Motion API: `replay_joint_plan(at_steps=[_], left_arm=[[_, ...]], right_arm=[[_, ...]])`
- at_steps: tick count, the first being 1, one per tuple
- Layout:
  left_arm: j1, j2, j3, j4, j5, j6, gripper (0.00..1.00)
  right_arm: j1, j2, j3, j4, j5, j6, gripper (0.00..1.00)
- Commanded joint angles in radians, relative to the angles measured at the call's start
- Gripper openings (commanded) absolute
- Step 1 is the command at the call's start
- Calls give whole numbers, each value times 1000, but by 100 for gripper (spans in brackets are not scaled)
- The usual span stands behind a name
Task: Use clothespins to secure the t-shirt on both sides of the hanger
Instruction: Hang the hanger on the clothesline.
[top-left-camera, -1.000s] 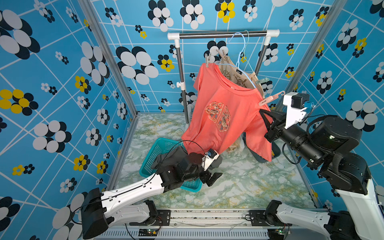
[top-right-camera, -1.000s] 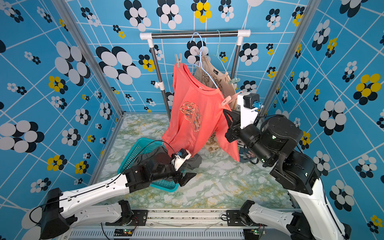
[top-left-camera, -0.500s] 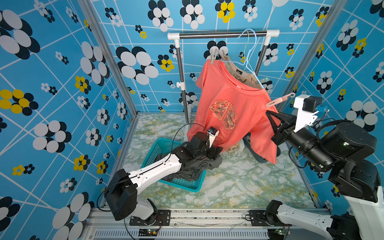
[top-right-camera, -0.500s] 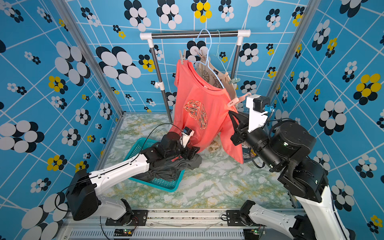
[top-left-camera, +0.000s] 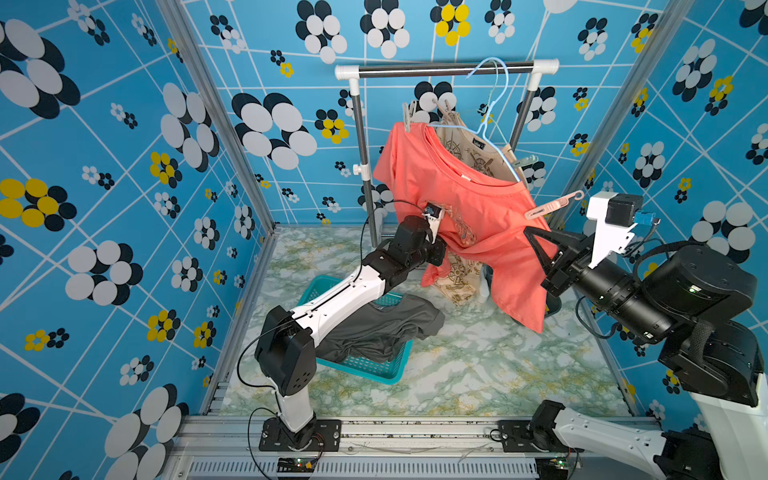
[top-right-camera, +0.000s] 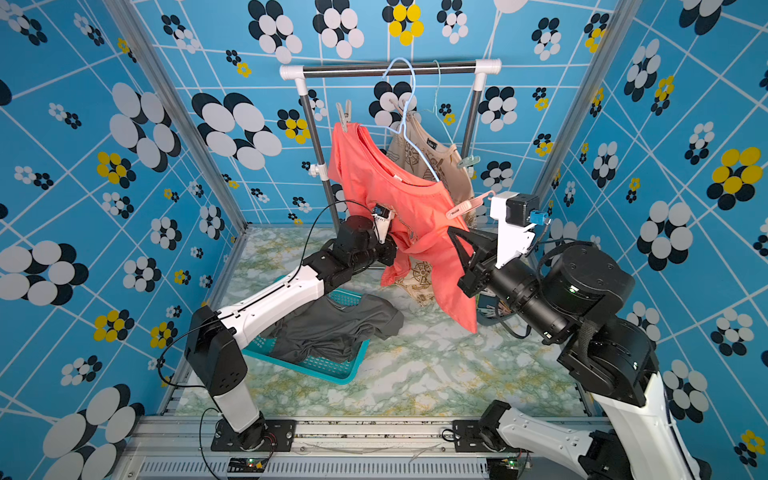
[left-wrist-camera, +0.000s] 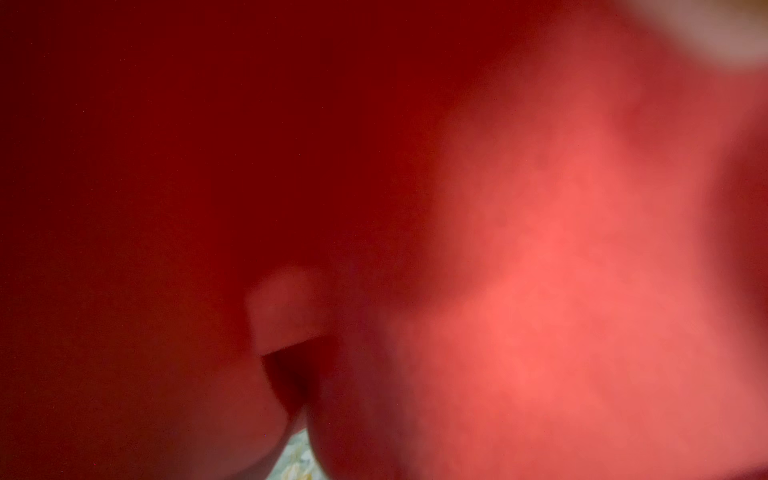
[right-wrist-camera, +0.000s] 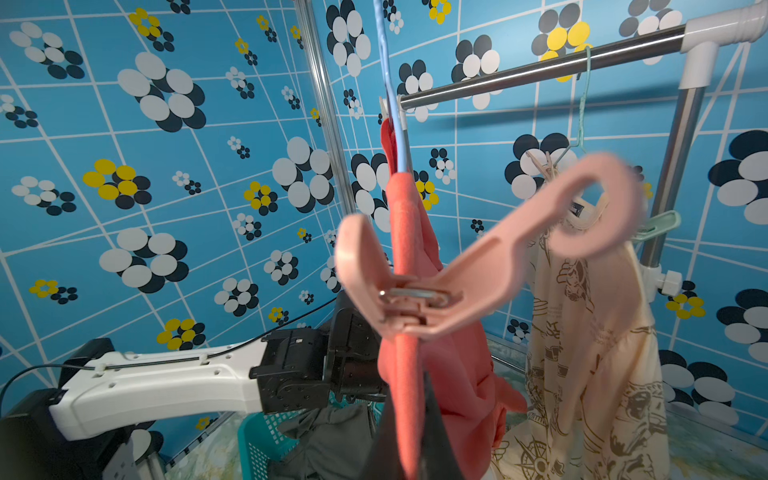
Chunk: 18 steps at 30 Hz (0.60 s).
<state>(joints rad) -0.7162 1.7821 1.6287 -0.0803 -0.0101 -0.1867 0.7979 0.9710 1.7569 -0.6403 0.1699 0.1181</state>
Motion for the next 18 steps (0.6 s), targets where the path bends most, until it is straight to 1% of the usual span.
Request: replay_joint_plan(at_steps=[1,4,8,12,18], left_arm=[[33,12,63,-32,-40,6,2],[58,3,49,-37,-46,1,0],[82,-25,-37,-6,-38,-20,0],[107,-44,-110,35,-23,-49,0],[132,-49,-133,48,-13,-54,0]], right_arm=[[-6,-23,32,57,-17,25,0],[-6,-27,26,62,-8,25,0],[-5,-35,4,86,13,26,0],[-5,-25,-14,92,61,22,0],[-5,23,-10,93,127,17,0]])
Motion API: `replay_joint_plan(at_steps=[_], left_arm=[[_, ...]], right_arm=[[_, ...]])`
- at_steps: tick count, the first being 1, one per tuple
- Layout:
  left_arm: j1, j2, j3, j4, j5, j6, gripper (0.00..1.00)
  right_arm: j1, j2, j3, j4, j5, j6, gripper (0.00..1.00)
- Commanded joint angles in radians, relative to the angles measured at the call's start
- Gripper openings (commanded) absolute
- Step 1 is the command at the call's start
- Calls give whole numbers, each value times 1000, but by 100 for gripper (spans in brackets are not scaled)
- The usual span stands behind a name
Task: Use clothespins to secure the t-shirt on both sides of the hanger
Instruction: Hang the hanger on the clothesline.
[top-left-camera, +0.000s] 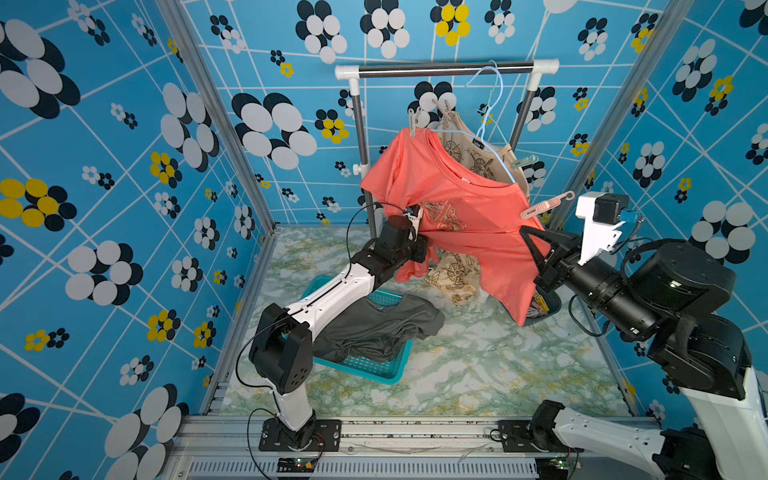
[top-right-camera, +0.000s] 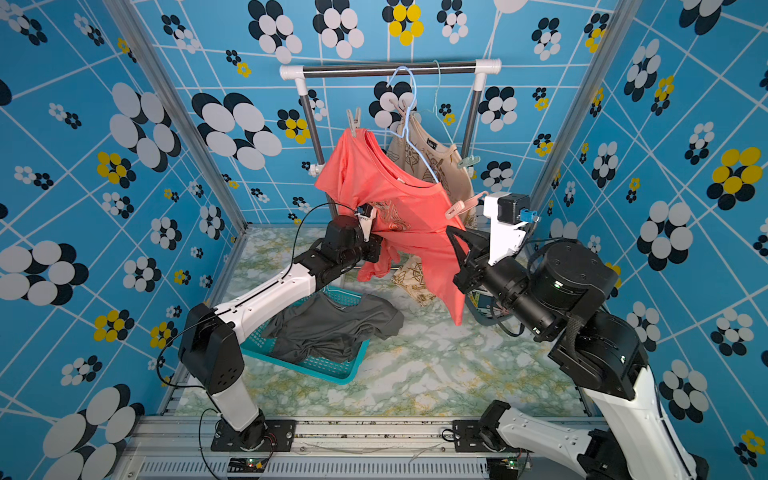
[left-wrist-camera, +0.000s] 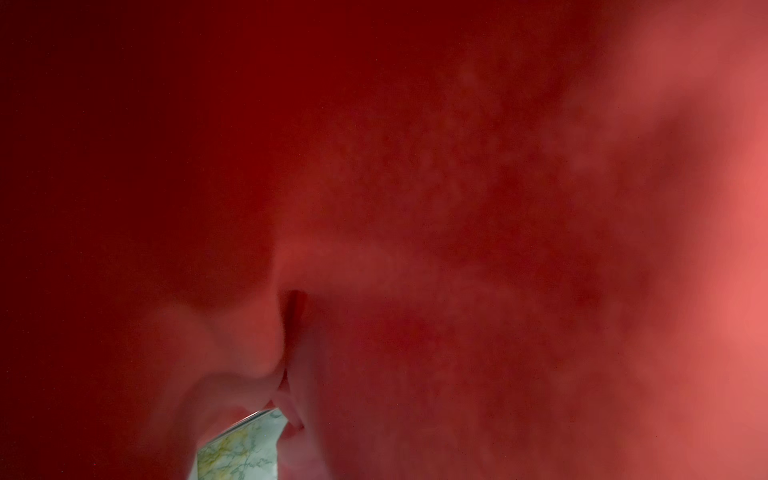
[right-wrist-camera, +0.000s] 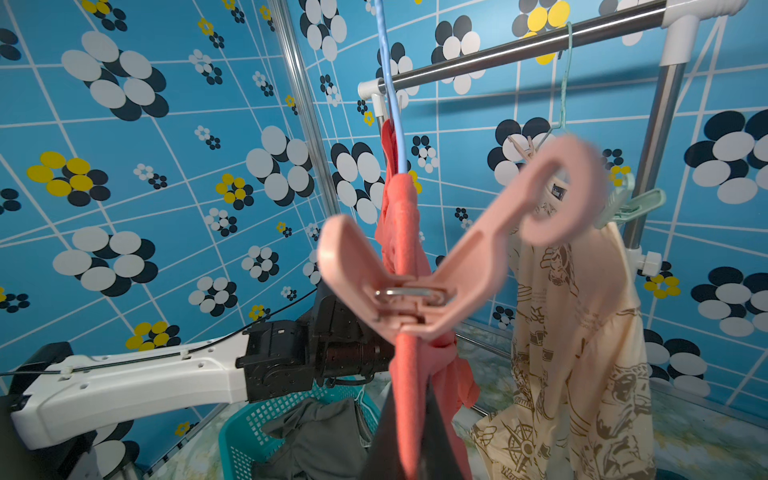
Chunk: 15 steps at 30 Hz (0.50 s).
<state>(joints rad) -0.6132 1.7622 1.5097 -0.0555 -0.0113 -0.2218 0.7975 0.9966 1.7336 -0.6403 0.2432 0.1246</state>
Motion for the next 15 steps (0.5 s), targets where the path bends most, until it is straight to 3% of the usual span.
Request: replay_joint_plan(at_steps=[1,6,15], left_arm=[[33,-28,-11,22,-10,-16,0],[44,-3,12,16,1,2,0],[55,133,204,-80,25,30,0]], right_arm=[[-5,9,14,98,66,7,0],[-6,69,33,127,120,-29,0],[-5,234,168,187,185,-144,0]])
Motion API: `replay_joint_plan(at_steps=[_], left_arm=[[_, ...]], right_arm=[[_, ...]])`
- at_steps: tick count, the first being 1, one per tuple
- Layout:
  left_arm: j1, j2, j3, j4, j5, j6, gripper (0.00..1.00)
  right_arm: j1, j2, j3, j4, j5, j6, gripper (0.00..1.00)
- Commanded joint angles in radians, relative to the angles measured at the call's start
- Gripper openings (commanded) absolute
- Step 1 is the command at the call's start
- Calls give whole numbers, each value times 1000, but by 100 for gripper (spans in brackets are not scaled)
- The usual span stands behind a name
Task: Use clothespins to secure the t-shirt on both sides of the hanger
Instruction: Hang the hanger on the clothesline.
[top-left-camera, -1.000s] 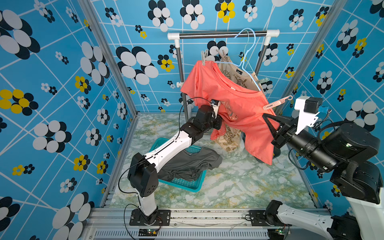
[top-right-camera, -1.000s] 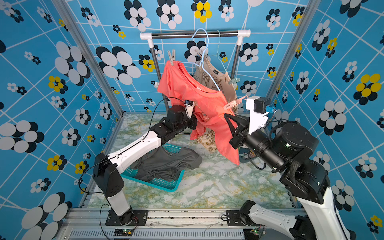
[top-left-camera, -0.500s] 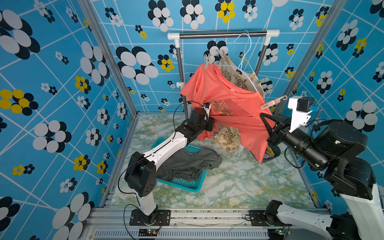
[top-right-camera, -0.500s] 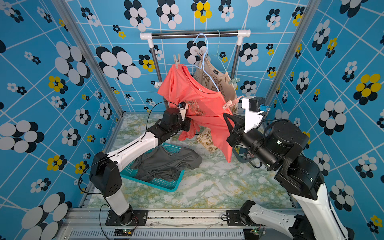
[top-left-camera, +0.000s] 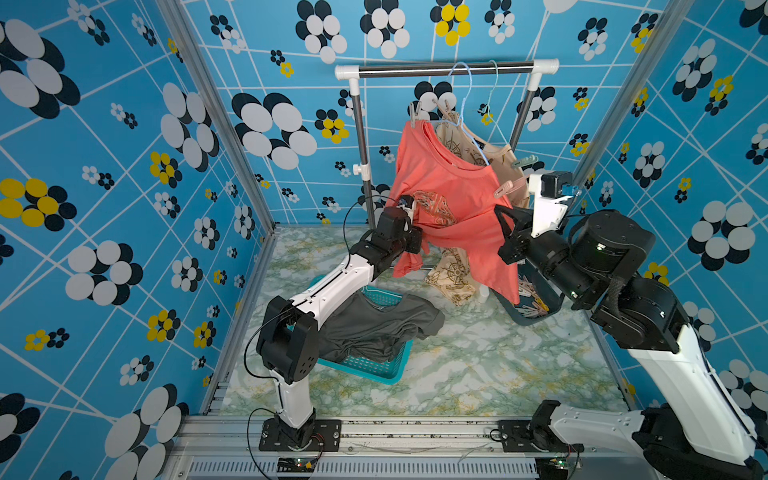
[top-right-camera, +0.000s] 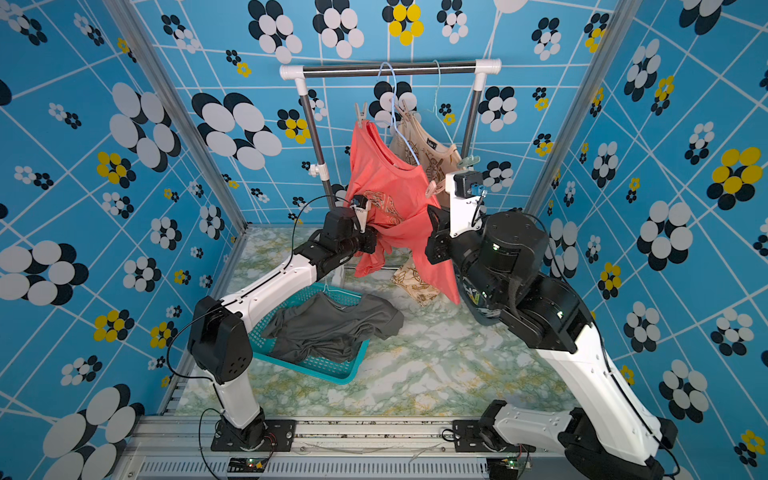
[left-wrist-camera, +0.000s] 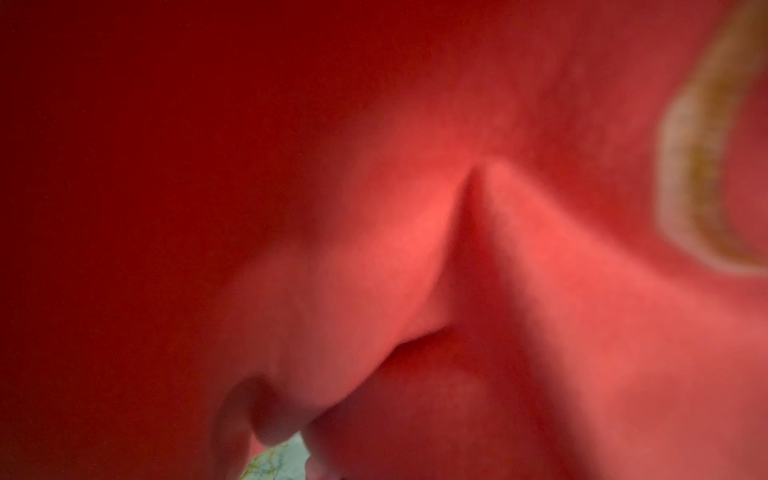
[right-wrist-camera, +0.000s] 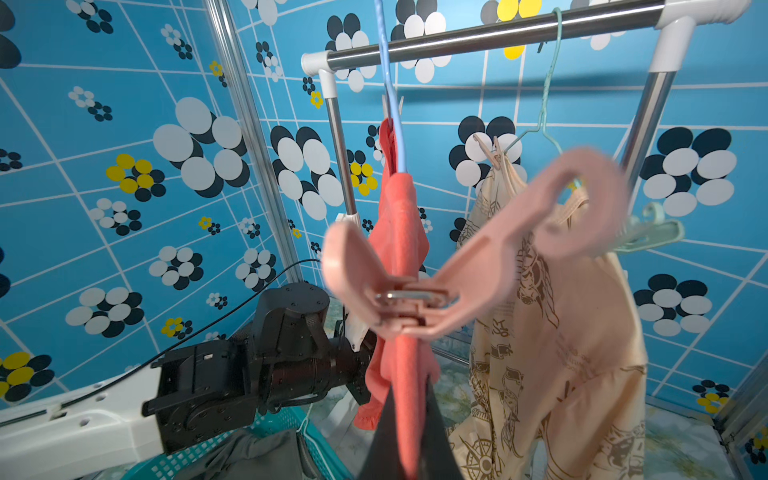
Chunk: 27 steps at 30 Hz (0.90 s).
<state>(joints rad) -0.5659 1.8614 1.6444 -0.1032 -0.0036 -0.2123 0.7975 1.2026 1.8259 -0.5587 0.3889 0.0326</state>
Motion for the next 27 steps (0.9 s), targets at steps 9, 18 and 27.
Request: replay_joint_plan(at_steps=[9,18,27], left_arm=[[7,130,238,-119,40,31,0],[8,145,254,-124,32,44,0],[8,147,246,-130,28,51,0]], right_arm=[[-123,338,506,-70,-95,8,0],[-285,539,682,-114,-344,208,0],[-288,675,724,-108,-439,273,0]])
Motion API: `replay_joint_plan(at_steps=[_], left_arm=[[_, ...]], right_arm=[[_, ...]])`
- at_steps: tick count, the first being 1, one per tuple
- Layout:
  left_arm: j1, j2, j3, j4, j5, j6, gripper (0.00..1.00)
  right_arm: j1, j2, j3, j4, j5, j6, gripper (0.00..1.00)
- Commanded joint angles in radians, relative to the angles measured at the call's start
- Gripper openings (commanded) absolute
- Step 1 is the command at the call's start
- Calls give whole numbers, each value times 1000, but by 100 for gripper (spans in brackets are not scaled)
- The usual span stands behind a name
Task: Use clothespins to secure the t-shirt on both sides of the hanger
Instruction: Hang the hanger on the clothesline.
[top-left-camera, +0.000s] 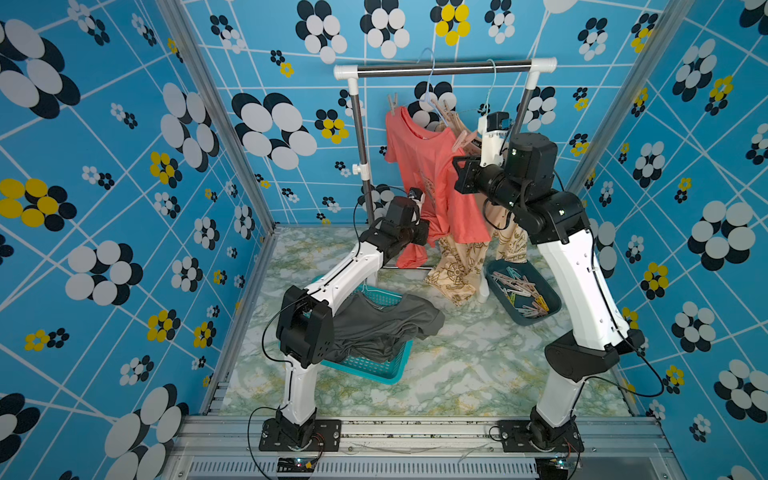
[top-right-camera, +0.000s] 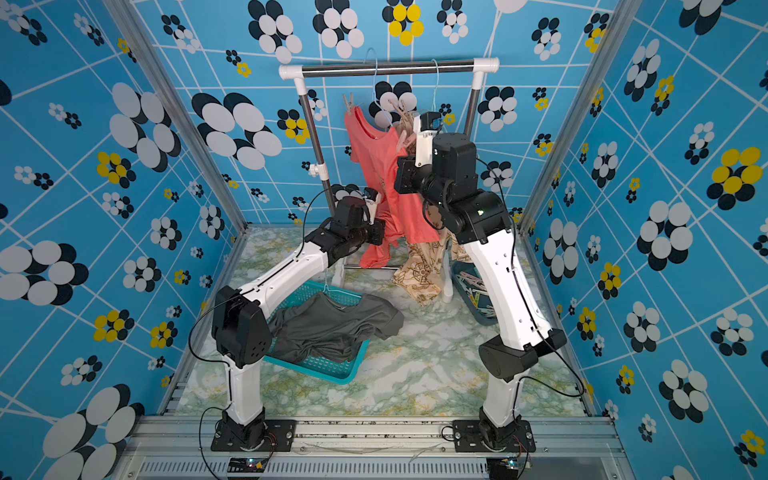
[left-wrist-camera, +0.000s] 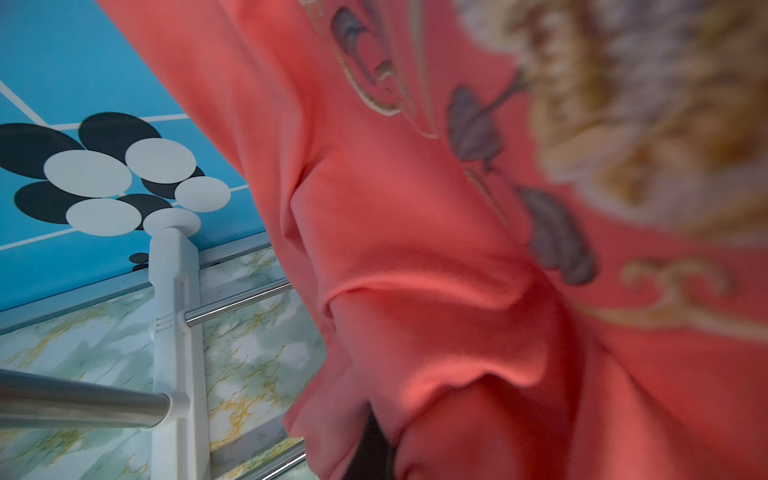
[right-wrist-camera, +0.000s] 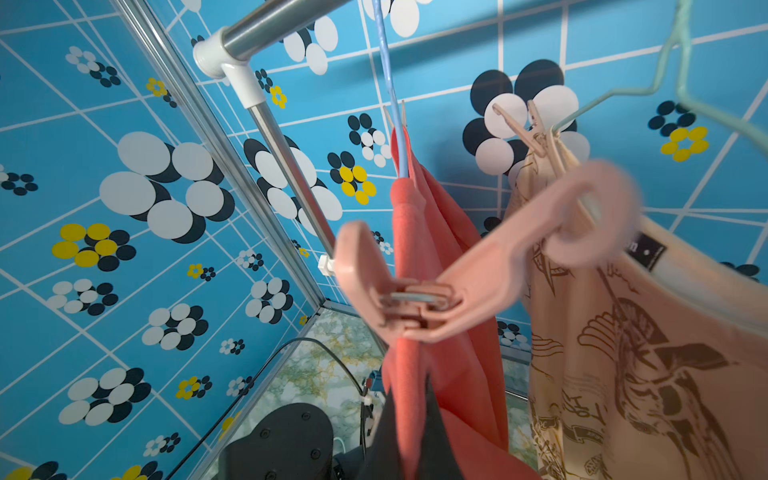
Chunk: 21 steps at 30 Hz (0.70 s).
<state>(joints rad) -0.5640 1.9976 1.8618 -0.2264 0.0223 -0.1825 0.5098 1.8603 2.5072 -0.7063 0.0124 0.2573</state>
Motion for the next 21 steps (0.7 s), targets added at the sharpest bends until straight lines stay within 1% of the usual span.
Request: replay_joint_plan(at_steps=[1,4,7,8,10,11,12,13,15,17,18,21], left_arm=[[6,7,24,-7,3,23,0],[6,-8,-5,1,4,28,0],[5,-48,-76,47,4,21,0],[6,-70,-115,78,5,14,0],[5,-112,-189,132,1,-3,0],[6,-136,-226,154,-3,-9,4],[6,-143,-262,171,-7,-12,12],[6,-182,-293,184,-9,-15,22],[6,-237,-366,216,-9,-21,54],[4,-291,-434,237,-12,-23,73],[4,-321,-468,246,-17,-26,81],[3,-417,-570,283,-29,-25,90]], right_arm=[[-1,25,44,37,-62,48,0],[-1,38,34,22,-51,40,0],[-1,19,-13,32,-36,31,0],[-1,5,-38,40,-27,28,3],[-1,-27,-92,61,-6,20,13],[-1,-51,-129,78,6,12,19],[0,-77,-169,94,19,7,26],[-1,-99,-199,106,30,1,33],[-1,-147,-260,122,51,-15,43],[-1,-190,-307,127,64,-25,49],[-1,-215,-333,132,64,-26,50],[-1,-282,-401,143,61,-30,53]])
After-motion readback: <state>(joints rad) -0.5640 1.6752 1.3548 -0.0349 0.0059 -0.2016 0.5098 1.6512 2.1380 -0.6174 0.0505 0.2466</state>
